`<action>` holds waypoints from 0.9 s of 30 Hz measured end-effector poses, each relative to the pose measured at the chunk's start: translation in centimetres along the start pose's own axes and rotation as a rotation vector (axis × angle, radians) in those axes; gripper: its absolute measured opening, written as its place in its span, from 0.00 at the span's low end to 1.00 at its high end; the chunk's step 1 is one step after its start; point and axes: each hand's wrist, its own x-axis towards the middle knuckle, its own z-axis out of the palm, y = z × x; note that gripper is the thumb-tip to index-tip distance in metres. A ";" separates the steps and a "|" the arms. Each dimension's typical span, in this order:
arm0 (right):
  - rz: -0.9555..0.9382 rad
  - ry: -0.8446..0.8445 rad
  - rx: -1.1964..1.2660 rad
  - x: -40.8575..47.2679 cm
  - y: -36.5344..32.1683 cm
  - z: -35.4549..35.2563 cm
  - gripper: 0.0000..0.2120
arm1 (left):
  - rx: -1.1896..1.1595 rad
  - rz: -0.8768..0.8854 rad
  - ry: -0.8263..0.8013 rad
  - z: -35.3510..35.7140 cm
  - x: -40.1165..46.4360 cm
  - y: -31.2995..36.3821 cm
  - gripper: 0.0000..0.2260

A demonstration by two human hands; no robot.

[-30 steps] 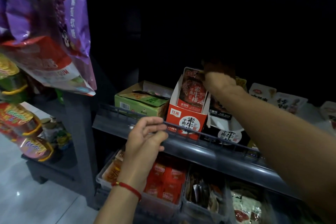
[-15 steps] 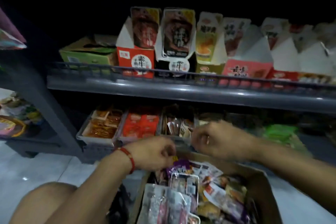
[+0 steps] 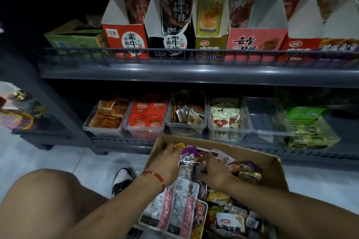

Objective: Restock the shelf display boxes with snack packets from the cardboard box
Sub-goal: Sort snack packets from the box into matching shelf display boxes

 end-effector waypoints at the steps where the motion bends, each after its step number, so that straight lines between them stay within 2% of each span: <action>1: 0.020 0.013 0.079 0.2 -0.1 0.3 0.21 | -0.082 -0.023 0.003 0.4 0.0 0.1 0.26; 4: 0.066 0.044 0.201 0.7 0.0 1.1 0.17 | -0.202 -0.064 0.031 1.1 0.1 0.3 0.28; 8: 0.082 0.161 0.157 0.5 0.5 1.5 0.20 | -0.249 -0.096 0.063 0.7 0.2 0.0 0.28; 11: 0.058 0.229 0.090 -0.3 0.7 1.7 0.19 | -0.232 -0.086 0.117 0.1 -0.1 0.0 0.23; 14: 0.020 0.239 0.070 -1.1 1.0 1.2 0.16 | -0.243 -0.058 0.140 -0.6 -0.5 0.0 0.20; 16: -0.043 0.207 0.123 -1.7 0.9 0.1 0.11 | -0.295 -0.070 0.123 -1.2 -0.6 -0.1 0.20; 19: -0.136 0.111 0.230 -3.1 0.1 -3.8 0.01 | -0.555 -0.106 0.053 -2.6 -0.8 0.2 0.23; 21: -0.180 0.034 0.378 -4.1 -0.2 -7.1 0.03 | -0.799 -0.093 -0.044 -3.6 -1.0 0.5 0.26; 25: -0.221 0.011 0.733 -6.0 0.6 -12.1 0.02 | -1.053 -0.058 -0.246 -5.0 -1.2 1.4 0.30; 27: -0.205 0.006 0.864 -6.9 0.8 -13.2 0.03 | -1.183 -0.034 -0.279 -5.3 -1.1 2.1 0.24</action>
